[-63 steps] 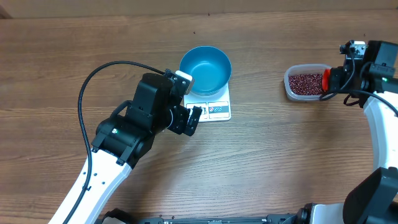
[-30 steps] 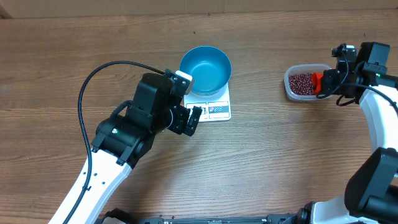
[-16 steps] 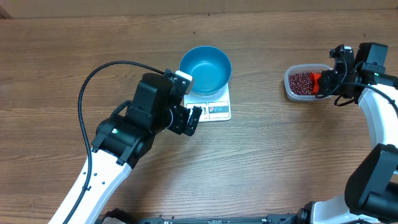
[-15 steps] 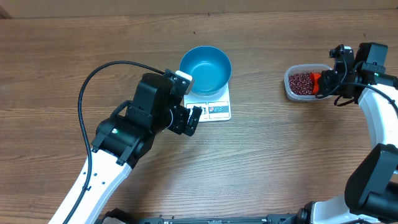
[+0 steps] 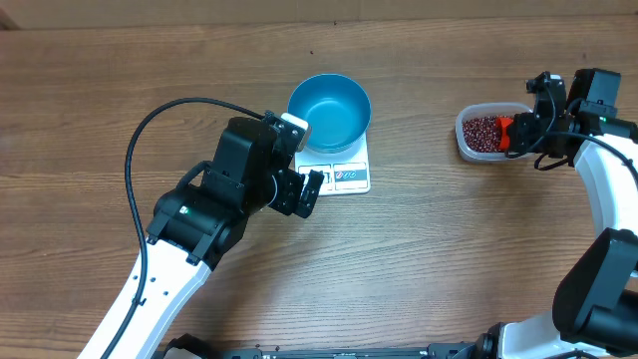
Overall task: Scoop item into bowl and weigh 150g on scale
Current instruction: 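Lower the red scoop into the beans with the right gripper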
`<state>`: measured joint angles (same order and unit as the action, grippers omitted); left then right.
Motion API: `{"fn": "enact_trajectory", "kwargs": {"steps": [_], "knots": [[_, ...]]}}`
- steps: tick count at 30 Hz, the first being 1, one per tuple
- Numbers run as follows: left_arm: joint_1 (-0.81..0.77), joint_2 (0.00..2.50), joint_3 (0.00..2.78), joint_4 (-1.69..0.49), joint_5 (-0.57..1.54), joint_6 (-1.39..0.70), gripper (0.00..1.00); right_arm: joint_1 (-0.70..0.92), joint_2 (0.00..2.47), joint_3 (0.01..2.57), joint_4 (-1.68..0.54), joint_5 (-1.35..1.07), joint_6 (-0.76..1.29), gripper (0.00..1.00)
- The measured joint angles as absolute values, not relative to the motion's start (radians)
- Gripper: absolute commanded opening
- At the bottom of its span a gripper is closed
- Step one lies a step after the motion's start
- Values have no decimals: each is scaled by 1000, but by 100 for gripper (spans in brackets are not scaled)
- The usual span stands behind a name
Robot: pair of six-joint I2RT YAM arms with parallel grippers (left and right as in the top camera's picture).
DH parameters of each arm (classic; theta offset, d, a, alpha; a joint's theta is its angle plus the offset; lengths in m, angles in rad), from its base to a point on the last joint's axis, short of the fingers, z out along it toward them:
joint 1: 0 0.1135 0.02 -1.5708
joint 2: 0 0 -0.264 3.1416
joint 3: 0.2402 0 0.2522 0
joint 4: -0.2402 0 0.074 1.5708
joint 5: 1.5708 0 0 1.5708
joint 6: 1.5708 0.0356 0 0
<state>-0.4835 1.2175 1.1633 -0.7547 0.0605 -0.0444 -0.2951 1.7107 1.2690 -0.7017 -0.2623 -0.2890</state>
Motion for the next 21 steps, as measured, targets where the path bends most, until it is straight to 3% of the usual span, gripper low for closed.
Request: {"fn": "enact_trajectory", "kwargs": {"steps": [21], "knots": [[-484,1217,1163,-755,60,-44,100,-301,1757,1269,-708,-333,-289,4]]}}
